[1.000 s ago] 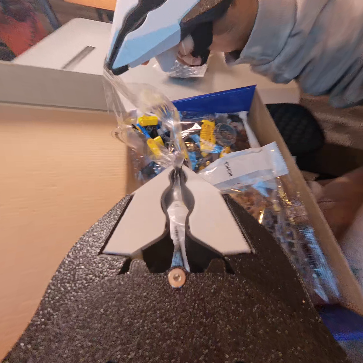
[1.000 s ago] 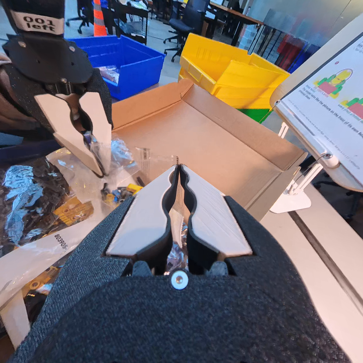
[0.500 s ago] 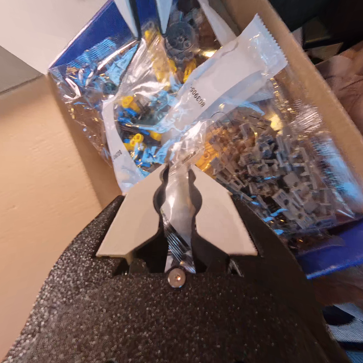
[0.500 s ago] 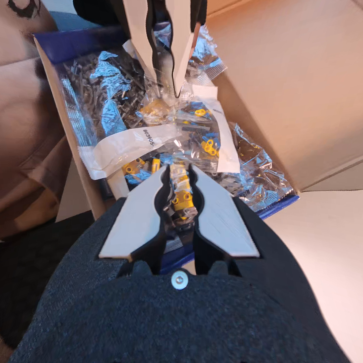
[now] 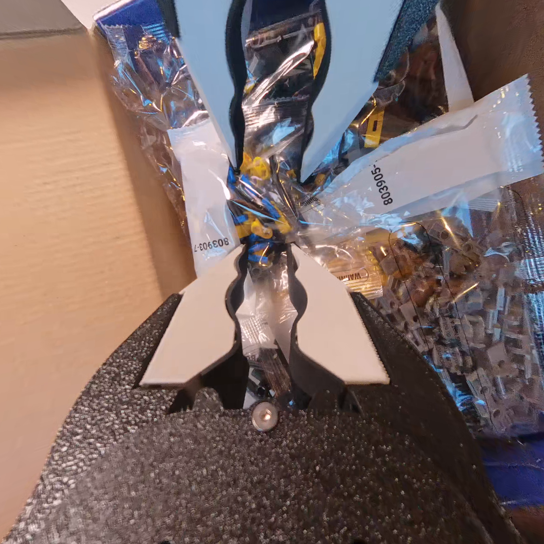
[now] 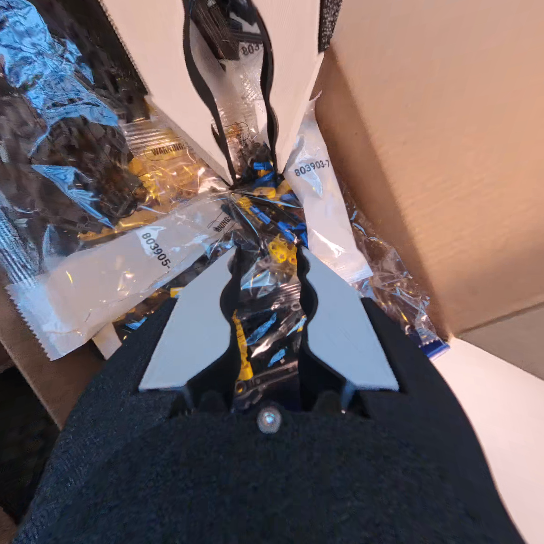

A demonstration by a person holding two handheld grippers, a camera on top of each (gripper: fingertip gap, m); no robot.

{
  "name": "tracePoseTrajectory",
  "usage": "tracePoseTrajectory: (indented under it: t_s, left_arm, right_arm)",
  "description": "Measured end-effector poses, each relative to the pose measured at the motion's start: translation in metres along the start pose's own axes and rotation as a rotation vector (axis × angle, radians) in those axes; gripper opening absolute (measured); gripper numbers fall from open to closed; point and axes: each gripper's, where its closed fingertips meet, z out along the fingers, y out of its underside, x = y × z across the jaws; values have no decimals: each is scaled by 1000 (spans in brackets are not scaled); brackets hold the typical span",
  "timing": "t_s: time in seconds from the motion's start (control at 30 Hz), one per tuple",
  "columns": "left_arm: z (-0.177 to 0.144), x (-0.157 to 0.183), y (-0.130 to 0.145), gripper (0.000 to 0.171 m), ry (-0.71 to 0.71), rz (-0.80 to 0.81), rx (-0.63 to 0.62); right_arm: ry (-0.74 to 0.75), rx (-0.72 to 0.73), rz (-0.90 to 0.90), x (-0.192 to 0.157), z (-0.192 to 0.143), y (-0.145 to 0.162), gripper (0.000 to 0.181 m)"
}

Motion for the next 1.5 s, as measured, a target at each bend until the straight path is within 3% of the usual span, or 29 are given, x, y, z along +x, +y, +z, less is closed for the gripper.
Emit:
tracePoseTrajectory:
  t_s: [0.2,0.33,0.43,0.53,0.63,0.7,0.83,0.93,1.13,1.23,1.37,1.43,1.5]
  left_arm:
    - [-8,-2,1,27,36,-47,42]
    - [-71,-21,4,28,-87,-115,189]
    - [-117,-36,31,29,-210,-195,232]
    - [-138,-34,64,30,-287,-276,236]
    - [-140,-19,85,30,-313,-342,252]
    - [-135,-10,96,33,-310,-390,272]
    - [-124,-6,118,39,-312,-515,324]
    - [-117,-7,124,41,-278,-591,384]
    - [-111,-11,112,39,-153,-681,519]
    - [-110,-14,114,32,-190,-682,530]
    - [-111,-17,115,25,-248,-671,537]
    - [-116,-19,111,4,-284,-647,566]
    - [-118,-18,108,2,-297,-623,574]
  right_arm:
    - [-26,11,-19,10,6,-2,40]
    - [-21,56,4,10,-16,-3,52]
    - [-20,179,18,7,-42,-28,51]
    - [-51,225,34,1,-41,-56,51]
    - [-57,210,39,5,-29,-77,53]
    - [-53,119,-44,6,-24,-75,55]
    - [-130,-161,-188,-11,-11,-37,54]
    - [-116,-247,-210,-18,8,-11,56]
    - [74,-239,-245,11,-16,3,68]
    - [54,-124,-179,6,-39,-3,70]
    - [-10,120,-127,-11,-62,-44,53]
    - [-62,209,-108,-24,-58,-63,43]
    - [-64,219,-116,-28,-43,-70,36]
